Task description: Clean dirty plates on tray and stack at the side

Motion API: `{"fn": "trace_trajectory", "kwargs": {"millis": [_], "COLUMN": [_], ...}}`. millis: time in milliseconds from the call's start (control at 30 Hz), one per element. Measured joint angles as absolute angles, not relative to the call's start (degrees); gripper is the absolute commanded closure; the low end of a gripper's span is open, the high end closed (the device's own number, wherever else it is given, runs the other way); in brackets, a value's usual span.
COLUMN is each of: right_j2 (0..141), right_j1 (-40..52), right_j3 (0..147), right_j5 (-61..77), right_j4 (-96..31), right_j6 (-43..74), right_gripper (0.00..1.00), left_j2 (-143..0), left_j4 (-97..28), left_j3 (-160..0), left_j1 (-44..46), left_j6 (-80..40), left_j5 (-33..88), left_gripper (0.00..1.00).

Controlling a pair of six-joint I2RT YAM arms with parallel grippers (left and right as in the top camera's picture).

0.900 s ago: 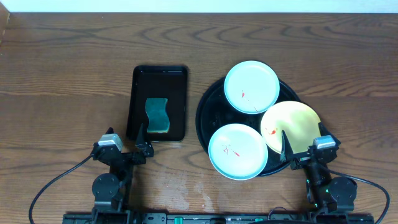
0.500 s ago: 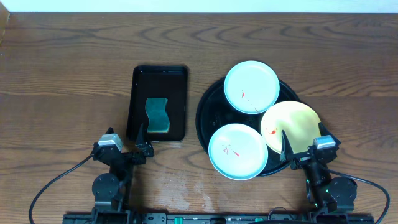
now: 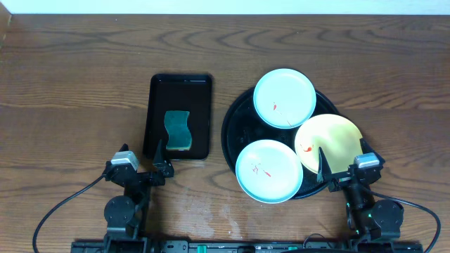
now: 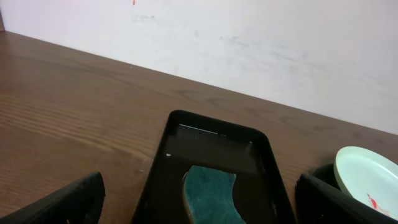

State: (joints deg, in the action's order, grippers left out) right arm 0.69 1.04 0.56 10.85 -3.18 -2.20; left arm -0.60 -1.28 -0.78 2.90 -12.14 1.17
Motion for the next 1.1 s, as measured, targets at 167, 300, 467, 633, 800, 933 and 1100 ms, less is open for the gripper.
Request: {"fn": "trace_trajectory", "kwargs": {"millis": [167,300,467,633,800,933,1100], "right_j2": [0.69,0.69,0.69,0.69,0.69,0.82,6.5], "right_j1": [1.04,1.04,1.04,1.04,1.04,1.04,1.04], "right_j3": [0.56,0.56,0.54,0.54,0.54,1.76,13.28], "right_j5": [10.85,10.85,10.87,11.0,13.26,16.01,17.63], "right_j4": [-3.18,-3.18,-3.09,-2.66,-1.69,-1.54,-6.33], "right_j6": [-2.2,-2.2,-2.2,-2.15,-2.15,-2.15,-2.13], "right_gripper": [0.01,0.01,0.01,0.01,0.01,0.01,0.01], "left_j2": [-0.6,-0.6,-0.6,-0.6,-0.6,-0.78,-5.26], "left_j4": [-1.28,-1.23,-1.23,-1.23,-0.43,0.89,-4.47], "left_j3": [-0.78,-0.78,-0.78,-0.84,-0.84,-1.67,-11.29], "left_j1": [2.9,2.9,2.9,2.9,2.9,2.9,2.9], "left_j6": [-12.14,-12.14,-12.14,-12.14,-12.14,-12.14,-12.12], "left_j5": [1.19,1.19,1.28,2.31,3.14,3.88,4.21], "left_gripper": [0.02,0.02,0.02,0.02,0.02,0.02,0.02]}}
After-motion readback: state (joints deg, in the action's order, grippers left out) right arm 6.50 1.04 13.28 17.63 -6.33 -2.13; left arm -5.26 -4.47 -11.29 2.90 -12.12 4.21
